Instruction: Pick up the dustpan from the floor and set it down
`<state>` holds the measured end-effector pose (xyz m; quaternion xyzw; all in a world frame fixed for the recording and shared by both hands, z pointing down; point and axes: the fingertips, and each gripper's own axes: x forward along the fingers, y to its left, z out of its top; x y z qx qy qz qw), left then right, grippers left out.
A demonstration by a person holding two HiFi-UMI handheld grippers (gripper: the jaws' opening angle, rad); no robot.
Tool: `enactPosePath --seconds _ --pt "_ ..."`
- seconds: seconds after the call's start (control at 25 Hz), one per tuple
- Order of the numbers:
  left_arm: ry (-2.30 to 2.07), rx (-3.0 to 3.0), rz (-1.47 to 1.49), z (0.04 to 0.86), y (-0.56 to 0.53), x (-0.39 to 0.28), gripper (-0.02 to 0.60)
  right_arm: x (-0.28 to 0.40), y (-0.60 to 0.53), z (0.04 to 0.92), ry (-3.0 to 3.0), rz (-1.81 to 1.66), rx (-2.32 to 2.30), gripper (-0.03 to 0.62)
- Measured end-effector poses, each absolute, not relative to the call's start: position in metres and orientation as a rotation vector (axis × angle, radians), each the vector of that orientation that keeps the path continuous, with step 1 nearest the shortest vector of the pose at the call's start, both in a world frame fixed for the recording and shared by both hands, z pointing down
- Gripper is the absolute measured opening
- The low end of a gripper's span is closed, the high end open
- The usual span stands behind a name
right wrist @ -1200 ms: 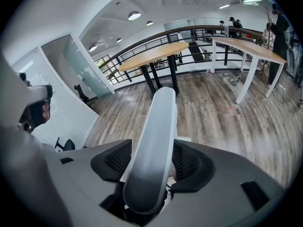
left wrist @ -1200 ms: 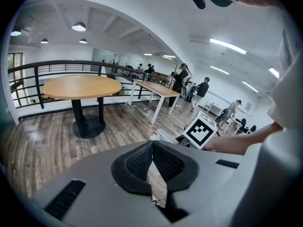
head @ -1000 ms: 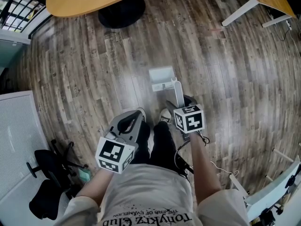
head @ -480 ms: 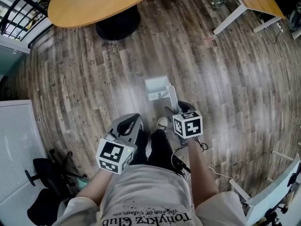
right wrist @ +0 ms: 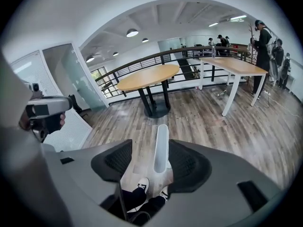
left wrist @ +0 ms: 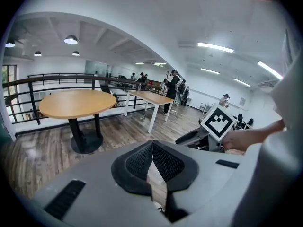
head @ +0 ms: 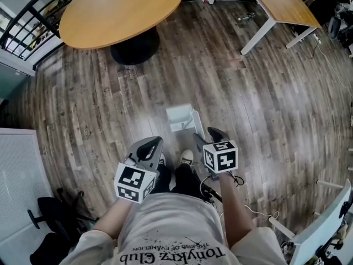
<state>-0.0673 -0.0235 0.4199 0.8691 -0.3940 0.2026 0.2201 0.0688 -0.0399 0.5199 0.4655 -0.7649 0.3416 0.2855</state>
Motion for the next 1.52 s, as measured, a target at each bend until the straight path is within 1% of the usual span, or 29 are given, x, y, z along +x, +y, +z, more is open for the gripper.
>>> enactPosePath --seconds 0.08,0.16,0.28,0.36,0.44,0.6,0.88,1.52 --pt "-1.084 2.415 0.555 0.415 -0.024 -0.064 0.023 0.068 -0.038 0.505 -2.072 0.913 1.263 0.258" --pt "-1.078 2.429 0.552 0.411 -0.025 -0.062 0.023 0.067 -0.036 0.49 -2.091 0.902 1.297 0.236" --pt "-1.075 2.444 0.543 0.404 -0.023 -0.06 0.023 0.074 -0.032 0.473 -2.074 0.845 1.378 0.103" --pt "-1.073 2.451 0.538 0.401 -0.022 -0.059 0.023 0.077 -0.028 0.468 -2.056 0.818 1.414 0.06" --pt "-1.067 2.456 0.536 0.399 -0.02 -0.058 0.023 0.08 -0.022 0.465 -2.043 0.806 1.437 0.04" --pt "-1.064 2.475 0.531 0.391 -0.021 -0.056 0.023 0.08 -0.021 0.446 -2.065 0.772 1.484 0.025" --pt "-1.058 2.502 0.494 0.379 -0.023 -0.044 0.023 0.077 -0.022 0.423 -2.135 0.77 1.514 0.025" --pt "-1.078 2.466 0.487 0.378 -0.011 -0.054 0.023 0.057 -0.014 0.414 -2.2 0.74 1.463 0.025"
